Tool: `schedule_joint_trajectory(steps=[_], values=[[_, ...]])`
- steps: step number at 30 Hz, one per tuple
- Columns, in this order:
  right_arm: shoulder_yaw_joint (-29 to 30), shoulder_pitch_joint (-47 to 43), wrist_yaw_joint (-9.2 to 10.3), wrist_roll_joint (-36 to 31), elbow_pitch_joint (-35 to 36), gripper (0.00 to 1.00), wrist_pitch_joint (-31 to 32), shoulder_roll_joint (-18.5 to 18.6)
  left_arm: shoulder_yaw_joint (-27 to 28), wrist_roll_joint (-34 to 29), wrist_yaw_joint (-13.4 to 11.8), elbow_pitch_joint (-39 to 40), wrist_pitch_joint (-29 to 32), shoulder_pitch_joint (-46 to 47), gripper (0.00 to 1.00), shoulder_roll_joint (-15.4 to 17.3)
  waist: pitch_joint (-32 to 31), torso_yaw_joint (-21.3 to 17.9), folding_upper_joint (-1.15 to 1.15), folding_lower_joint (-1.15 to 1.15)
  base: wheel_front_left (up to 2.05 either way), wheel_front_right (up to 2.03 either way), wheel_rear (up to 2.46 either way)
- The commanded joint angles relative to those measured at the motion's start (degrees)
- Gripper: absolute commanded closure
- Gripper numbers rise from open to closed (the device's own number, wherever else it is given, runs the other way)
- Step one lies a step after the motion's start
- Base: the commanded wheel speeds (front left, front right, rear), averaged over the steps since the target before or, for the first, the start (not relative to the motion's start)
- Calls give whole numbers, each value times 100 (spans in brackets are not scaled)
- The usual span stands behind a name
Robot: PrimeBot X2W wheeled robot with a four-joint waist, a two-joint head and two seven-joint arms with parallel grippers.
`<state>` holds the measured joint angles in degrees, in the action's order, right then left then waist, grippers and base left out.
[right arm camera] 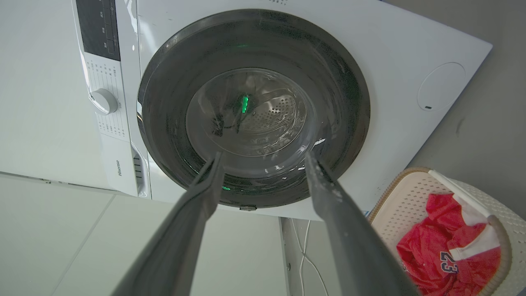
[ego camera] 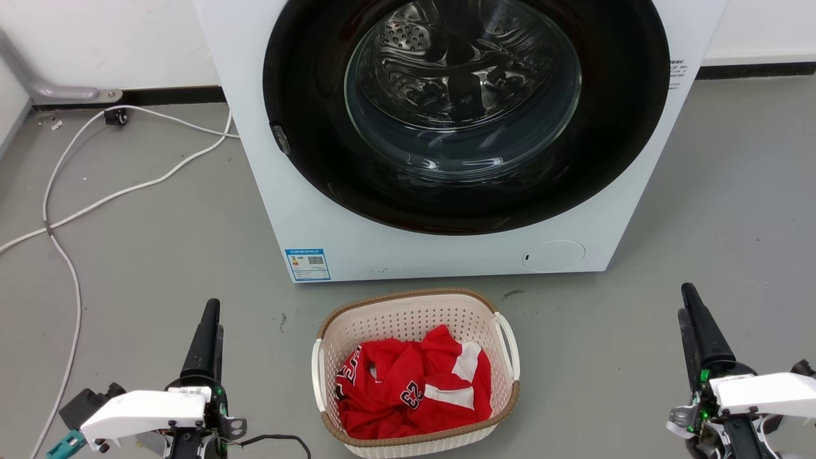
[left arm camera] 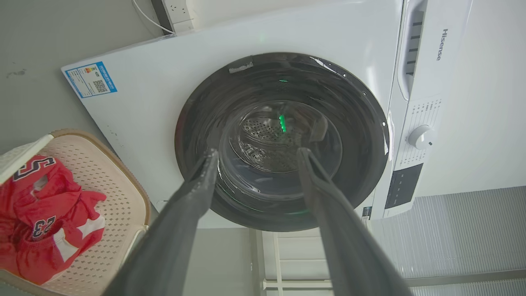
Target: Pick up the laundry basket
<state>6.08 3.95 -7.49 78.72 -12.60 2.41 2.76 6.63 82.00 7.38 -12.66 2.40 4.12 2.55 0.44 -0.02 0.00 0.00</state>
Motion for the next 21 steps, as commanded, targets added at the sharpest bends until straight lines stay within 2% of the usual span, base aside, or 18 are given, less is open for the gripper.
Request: schedule_joint_trajectory(steps=[1, 21], values=[[-11, 72, -1, -376, 206, 0, -75, 12, 22, -262, -20, 179, -78, 100, 0, 22, 5, -1, 0, 0, 0, 0, 0], [-338, -89, -1, -3004, 719, 0, -515, 14, -315, -2493, -350, 648, -514, -36, 0, 28, 44, -1, 0, 0, 0, 0, 0]])
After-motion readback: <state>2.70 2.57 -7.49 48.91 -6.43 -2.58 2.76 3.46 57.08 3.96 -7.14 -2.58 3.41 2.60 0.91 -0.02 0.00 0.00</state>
